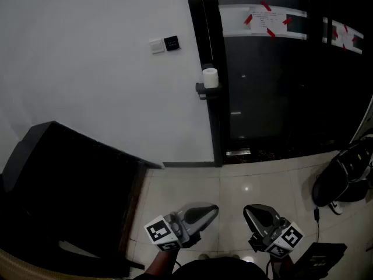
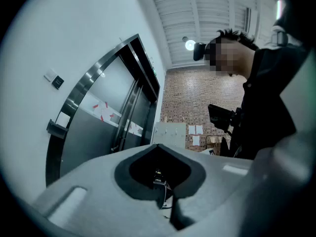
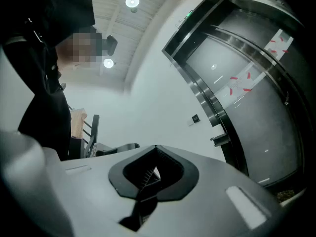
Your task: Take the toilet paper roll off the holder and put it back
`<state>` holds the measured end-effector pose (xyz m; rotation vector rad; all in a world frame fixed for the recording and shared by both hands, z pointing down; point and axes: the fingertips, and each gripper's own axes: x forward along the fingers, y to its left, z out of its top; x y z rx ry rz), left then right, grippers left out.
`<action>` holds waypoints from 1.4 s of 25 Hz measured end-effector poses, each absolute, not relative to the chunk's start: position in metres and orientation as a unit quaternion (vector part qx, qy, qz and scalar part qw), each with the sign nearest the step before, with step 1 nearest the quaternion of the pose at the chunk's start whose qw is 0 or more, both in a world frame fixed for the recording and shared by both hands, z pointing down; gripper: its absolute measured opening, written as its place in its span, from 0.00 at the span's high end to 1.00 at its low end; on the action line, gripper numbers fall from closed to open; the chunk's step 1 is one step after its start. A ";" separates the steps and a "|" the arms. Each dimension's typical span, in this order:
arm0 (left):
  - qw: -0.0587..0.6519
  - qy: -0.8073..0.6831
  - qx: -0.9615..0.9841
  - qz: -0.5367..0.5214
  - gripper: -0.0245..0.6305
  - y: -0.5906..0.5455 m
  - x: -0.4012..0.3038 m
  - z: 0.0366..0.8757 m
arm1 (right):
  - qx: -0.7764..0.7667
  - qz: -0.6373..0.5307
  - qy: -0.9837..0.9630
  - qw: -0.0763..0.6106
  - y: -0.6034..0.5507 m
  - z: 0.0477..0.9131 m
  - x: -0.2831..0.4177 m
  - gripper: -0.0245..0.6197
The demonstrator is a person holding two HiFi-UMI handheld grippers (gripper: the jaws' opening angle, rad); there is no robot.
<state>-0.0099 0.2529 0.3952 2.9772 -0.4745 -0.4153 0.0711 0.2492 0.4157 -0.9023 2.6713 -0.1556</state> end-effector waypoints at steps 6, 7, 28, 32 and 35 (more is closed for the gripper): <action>0.054 -0.150 0.977 -0.144 0.96 0.252 0.002 0.393 | -0.312 -0.052 0.934 0.164 0.249 0.409 0.080 0.96; 0.054 -0.151 0.976 -0.144 0.96 0.251 0.005 0.393 | -0.312 -0.054 0.934 0.164 0.248 0.410 0.082 0.96; 0.053 -0.143 0.981 -0.117 0.96 0.248 0.067 0.407 | -0.306 -0.070 0.931 0.186 0.240 0.422 0.139 0.96; 0.048 -0.144 0.982 -0.109 0.96 0.251 0.072 0.408 | -0.301 -0.078 0.932 0.187 0.243 0.427 0.142 0.96; 0.046 -0.146 0.982 -0.107 0.96 0.253 0.074 0.408 | -0.295 -0.082 0.933 0.186 0.244 0.429 0.143 0.96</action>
